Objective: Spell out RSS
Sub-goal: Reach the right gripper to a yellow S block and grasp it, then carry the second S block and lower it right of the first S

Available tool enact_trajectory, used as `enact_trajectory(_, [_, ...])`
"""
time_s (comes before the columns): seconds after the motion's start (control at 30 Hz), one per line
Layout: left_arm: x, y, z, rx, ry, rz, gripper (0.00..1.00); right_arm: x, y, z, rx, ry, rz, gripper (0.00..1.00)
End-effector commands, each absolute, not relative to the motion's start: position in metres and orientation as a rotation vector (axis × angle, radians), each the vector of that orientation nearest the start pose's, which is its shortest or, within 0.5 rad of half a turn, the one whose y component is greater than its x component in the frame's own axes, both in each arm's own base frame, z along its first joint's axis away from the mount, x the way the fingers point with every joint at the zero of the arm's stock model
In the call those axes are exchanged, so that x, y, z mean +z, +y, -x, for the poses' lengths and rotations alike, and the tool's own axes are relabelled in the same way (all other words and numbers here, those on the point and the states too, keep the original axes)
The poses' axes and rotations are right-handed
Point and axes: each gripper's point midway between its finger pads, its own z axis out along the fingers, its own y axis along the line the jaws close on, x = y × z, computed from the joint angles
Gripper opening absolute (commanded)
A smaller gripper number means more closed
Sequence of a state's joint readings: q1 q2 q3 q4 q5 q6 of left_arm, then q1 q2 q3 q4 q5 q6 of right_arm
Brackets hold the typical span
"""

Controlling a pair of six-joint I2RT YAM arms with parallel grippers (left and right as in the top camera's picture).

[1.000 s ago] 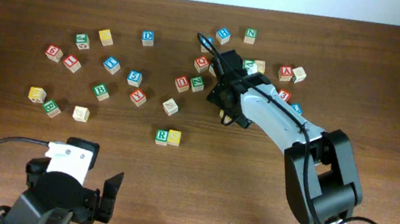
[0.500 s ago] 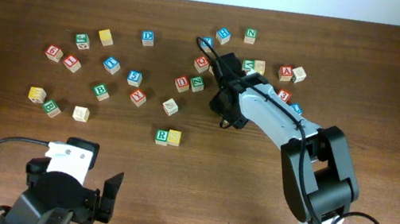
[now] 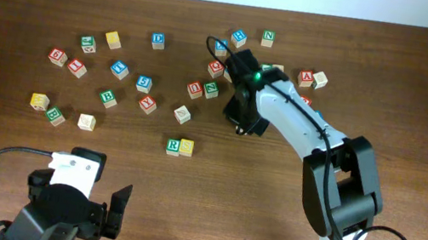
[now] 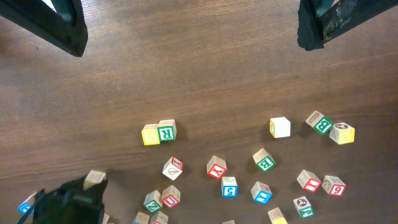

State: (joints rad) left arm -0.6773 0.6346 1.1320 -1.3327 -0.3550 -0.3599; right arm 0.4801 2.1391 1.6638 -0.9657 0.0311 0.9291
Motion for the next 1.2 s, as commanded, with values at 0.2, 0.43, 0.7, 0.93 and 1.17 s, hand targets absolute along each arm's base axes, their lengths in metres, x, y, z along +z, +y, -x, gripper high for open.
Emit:
enact_trajectory(0.2, [0.265,-0.049,-0.156,-0.091,2.331,-0.194,0.99,0.196,0.223,-0.353,0.178,2.906,-0.047,0.04])
enact_trajectory(0.43, [0.265,-0.049,-0.156,-0.090,2.331,-0.194,0.99,0.201,0.261,-0.265,0.034,2.937,0.356,0.04])
enact_trajectory(0.7, [0.265,-0.049,-0.156,-0.090,2.331,-0.194,0.99,0.089,0.283,-0.269,0.110,2.934,0.087,0.04])
enact_trajectory(0.93, [0.265,-0.049,-0.156,-0.090,2.331,-0.194,0.99,0.065,0.274,-0.306,0.154,2.878,-0.103,0.05])
enact_trajectory(1.17, [0.265,-0.049,-0.156,-0.090,2.331,-0.194,0.99,0.035,0.285,-0.326,0.198,2.865,-0.159,0.06])
